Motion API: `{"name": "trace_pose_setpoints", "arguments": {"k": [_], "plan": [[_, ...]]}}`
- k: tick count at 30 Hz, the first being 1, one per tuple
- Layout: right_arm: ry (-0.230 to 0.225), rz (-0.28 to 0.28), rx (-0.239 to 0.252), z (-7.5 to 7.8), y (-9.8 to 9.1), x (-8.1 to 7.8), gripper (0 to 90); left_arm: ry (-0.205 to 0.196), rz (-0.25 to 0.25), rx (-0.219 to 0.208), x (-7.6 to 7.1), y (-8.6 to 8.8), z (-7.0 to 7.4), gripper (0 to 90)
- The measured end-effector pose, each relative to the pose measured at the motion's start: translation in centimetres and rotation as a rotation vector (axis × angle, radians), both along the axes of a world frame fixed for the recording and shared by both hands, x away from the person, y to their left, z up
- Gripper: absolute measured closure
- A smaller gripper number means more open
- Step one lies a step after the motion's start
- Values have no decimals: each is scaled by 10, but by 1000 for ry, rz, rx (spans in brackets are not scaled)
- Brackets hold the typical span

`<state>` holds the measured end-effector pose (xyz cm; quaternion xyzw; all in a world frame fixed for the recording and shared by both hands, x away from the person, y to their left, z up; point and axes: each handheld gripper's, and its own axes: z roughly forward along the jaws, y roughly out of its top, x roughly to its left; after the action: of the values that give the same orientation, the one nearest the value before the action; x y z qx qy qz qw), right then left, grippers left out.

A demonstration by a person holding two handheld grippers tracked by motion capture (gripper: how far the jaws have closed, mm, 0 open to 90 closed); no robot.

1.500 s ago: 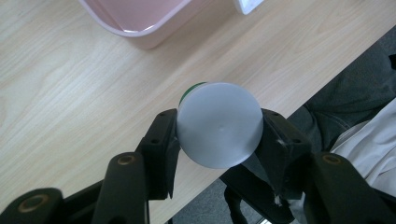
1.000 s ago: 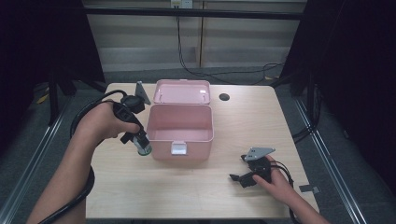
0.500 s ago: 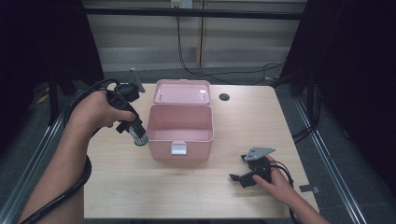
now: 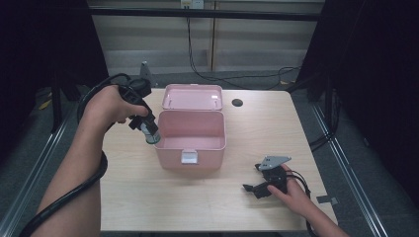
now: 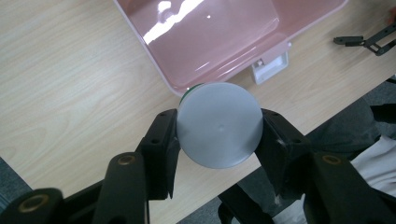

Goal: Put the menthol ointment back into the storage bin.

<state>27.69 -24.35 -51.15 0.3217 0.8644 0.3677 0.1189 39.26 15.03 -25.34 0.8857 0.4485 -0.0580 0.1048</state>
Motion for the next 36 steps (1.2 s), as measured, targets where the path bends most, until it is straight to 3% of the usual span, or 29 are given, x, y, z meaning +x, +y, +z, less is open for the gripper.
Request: {"name": "trace_pose_setpoints", "arguments": {"k": [17, 36], "plan": [[0, -1, 1, 0, 0, 0, 82, -30, 23, 7, 30, -30, -9, 505], [0, 0, 1, 0, 0, 0, 82, -7, 99, 39, 56, -59, -59, 505]]}}
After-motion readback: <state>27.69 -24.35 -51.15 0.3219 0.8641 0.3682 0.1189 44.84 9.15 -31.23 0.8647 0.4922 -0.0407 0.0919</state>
